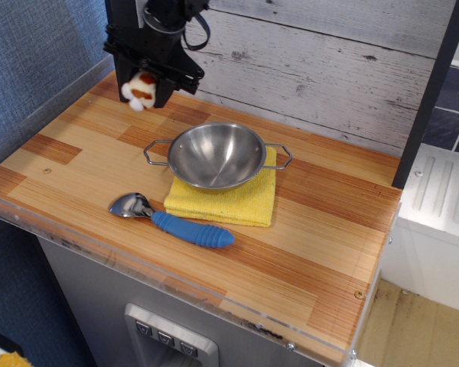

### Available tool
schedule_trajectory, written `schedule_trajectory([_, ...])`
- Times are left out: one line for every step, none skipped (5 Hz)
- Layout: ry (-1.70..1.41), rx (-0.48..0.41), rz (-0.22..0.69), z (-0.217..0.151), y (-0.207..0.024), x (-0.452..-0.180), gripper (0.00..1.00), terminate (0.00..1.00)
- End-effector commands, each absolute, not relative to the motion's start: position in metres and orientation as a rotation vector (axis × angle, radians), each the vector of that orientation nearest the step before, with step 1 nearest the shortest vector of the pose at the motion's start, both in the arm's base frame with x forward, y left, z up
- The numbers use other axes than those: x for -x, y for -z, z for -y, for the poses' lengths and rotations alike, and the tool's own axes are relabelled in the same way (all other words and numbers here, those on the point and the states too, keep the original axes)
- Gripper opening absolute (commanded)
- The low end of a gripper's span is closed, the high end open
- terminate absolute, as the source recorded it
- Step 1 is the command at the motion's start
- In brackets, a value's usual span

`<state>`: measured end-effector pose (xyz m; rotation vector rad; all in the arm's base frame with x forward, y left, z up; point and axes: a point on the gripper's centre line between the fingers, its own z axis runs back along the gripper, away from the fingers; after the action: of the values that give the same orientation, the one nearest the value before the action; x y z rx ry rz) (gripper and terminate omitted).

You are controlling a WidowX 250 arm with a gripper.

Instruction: Move spotted animal to upper left corner

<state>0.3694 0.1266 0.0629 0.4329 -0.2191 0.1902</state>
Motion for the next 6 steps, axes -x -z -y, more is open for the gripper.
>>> schedule_trajectory([-0.225,-0.447,0.215,-0.136,-0.054,-0.375,0.0,0.0])
schedule_trajectory([-0.246,-0.443,0.202,-0.141,-0.038,-0.371,0.0,0.0])
schedule_trajectory([-0.241,-0.448,0.186,-0.143,-0.035,-0.374,0.0,0.0])
schedule_trajectory([-0.242,-0.442,0.178,-0.138,-0.035,-0.374,0.0,0.0])
schedule_trajectory([-0.272,-0.406,0.153,-0.135,-0.031,-0.37,1.0,0.0])
schedule_trajectory([-0.258,-0.401,0.146,-0.131,-0.032,-0.37,1.0,0.0])
